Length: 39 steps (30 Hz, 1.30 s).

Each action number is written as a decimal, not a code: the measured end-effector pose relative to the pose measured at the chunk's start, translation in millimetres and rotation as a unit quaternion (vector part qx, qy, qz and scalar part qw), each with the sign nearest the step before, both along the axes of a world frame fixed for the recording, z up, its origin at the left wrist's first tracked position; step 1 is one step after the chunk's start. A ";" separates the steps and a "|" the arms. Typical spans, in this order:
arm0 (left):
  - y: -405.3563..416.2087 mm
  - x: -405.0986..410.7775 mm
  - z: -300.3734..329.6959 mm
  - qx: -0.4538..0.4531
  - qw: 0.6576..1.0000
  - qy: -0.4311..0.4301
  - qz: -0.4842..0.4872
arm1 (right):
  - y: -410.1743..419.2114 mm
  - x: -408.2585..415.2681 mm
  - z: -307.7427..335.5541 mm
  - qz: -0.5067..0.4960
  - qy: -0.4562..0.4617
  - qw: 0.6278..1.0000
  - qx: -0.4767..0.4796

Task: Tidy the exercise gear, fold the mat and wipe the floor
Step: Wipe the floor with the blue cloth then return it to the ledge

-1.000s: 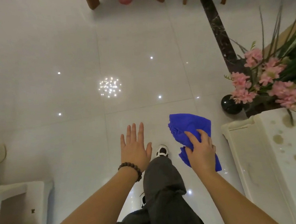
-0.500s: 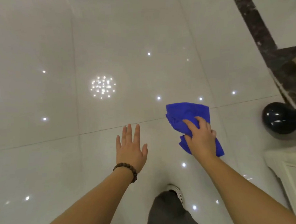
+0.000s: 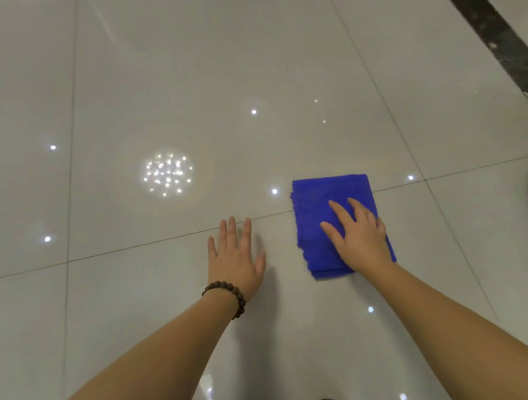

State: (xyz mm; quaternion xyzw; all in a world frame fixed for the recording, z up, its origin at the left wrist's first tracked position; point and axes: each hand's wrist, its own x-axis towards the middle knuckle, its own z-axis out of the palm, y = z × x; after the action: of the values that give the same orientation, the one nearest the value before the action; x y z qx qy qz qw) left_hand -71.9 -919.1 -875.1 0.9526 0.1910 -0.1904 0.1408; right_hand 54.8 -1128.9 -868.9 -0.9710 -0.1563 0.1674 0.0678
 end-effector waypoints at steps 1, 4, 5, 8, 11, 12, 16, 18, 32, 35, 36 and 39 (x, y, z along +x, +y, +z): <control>-1.5 0.8 -2.8 0.000 1.000 -0.002 -0.001 | -1.6 -0.9 -2.6 -0.004 -0.011 1.000 0.015; -1.4 8.0 -11.9 0.001 1.000 -0.009 0.010 | -0.9 4.5 -10.9 0.011 -0.049 0.999 0.006; -0.3 11.5 -15.3 0.002 1.000 -0.012 0.018 | 1.3 7.4 -14.2 0.019 -0.055 0.998 -0.010; 1.5 16.6 -27.6 0.010 0.998 -0.027 0.057 | 17.6 6.2 -29.1 0.021 -0.054 0.996 -0.062; 3.3 15.9 -41.7 0.020 0.997 -0.021 0.066 | 36.2 -4.0 -45.9 0.012 -0.052 0.995 -0.089; 6.9 17.5 -45.8 0.022 0.998 -0.013 0.061 | 38.4 -3.8 -48.4 0.010 -0.054 0.994 -0.093; 25.5 32.3 -57.2 0.047 0.998 0.008 0.035 | 21.7 19.9 -52.2 0.064 -0.063 0.990 -0.106; 28.5 32.9 -57.8 0.061 0.998 -0.005 0.031 | 11.3 38.0 -52.3 0.074 -0.064 0.989 -0.114; 28.6 35.4 -63.2 0.060 0.997 -0.022 0.048 | 179.7 52.8 -57.2 0.248 -0.061 0.966 -0.031; 28.9 35.4 -62.9 0.057 0.997 -0.023 0.042 | 156.2 96.9 -62.5 0.272 -0.102 0.957 0.001; 29.2 35.3 -63.4 0.056 0.997 -0.026 0.041 | 135.0 123.6 -64.5 0.208 -0.115 0.971 -0.008; 29.2 34.7 -64.4 0.055 0.997 -0.032 0.042 | 59.7 197.7 -58.4 -0.044 -0.071 0.995 -0.062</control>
State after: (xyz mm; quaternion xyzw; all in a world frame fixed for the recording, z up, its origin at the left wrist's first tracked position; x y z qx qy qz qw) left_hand -37.2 -889.9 -939.4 0.9555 0.2366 -0.1430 0.1026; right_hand 252.5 -1069.1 -927.3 -0.9888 -0.1070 0.1044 0.0038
